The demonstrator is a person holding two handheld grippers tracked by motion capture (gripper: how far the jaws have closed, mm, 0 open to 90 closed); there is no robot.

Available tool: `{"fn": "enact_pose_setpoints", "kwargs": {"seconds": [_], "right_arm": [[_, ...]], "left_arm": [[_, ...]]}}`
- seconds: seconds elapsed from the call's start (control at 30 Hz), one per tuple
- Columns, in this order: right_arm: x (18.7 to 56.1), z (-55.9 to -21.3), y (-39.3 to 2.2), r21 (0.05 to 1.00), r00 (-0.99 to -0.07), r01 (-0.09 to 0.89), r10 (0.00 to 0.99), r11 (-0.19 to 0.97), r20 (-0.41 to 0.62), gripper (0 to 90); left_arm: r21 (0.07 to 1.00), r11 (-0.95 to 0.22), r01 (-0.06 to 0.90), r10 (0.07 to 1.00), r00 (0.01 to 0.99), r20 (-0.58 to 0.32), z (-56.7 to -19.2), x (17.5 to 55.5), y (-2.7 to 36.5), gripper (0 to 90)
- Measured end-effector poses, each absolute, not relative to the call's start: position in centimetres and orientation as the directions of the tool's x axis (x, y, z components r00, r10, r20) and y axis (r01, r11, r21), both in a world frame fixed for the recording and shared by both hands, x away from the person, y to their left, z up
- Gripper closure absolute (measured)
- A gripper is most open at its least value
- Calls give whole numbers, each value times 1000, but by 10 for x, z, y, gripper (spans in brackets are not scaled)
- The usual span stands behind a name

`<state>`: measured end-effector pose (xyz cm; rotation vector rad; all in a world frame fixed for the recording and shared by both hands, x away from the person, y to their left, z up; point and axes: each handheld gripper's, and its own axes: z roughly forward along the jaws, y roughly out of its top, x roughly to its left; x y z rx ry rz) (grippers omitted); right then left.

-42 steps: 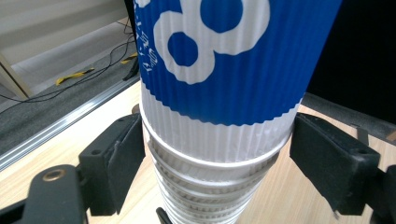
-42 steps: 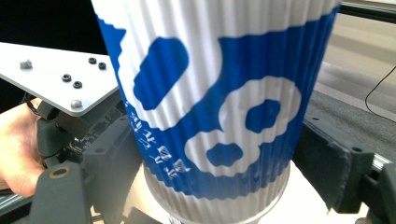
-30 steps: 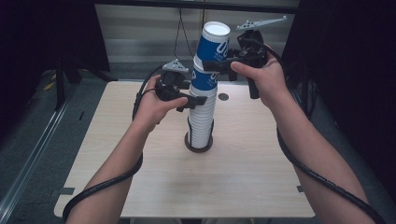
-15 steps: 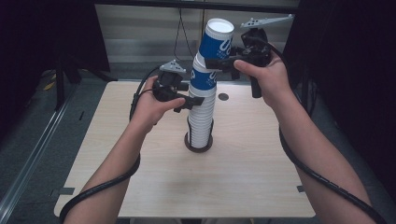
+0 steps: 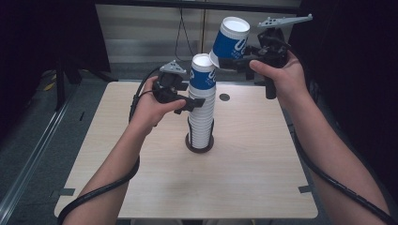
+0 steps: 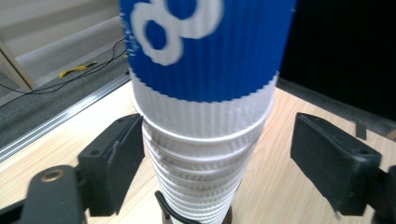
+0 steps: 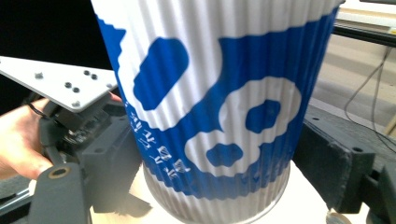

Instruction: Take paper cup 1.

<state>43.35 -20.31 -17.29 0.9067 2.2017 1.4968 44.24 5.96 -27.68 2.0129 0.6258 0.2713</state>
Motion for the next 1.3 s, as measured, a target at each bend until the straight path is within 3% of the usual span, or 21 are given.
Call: {"fn": "enact_pose_setpoints", "kwargs": {"seconds": [0.53, 1.3], "right_arm": [[422, -188, -243, 911, -721, 332, 688, 243, 80, 188], [411, -241, -284, 889, -707, 371, 703, 268, 83, 187]], "left_arm": [[859, -400, 320, 543, 838, -59, -277, 435, 71, 159], [849, -415, 326, 515, 854, -75, -300, 423, 78, 159]]}}
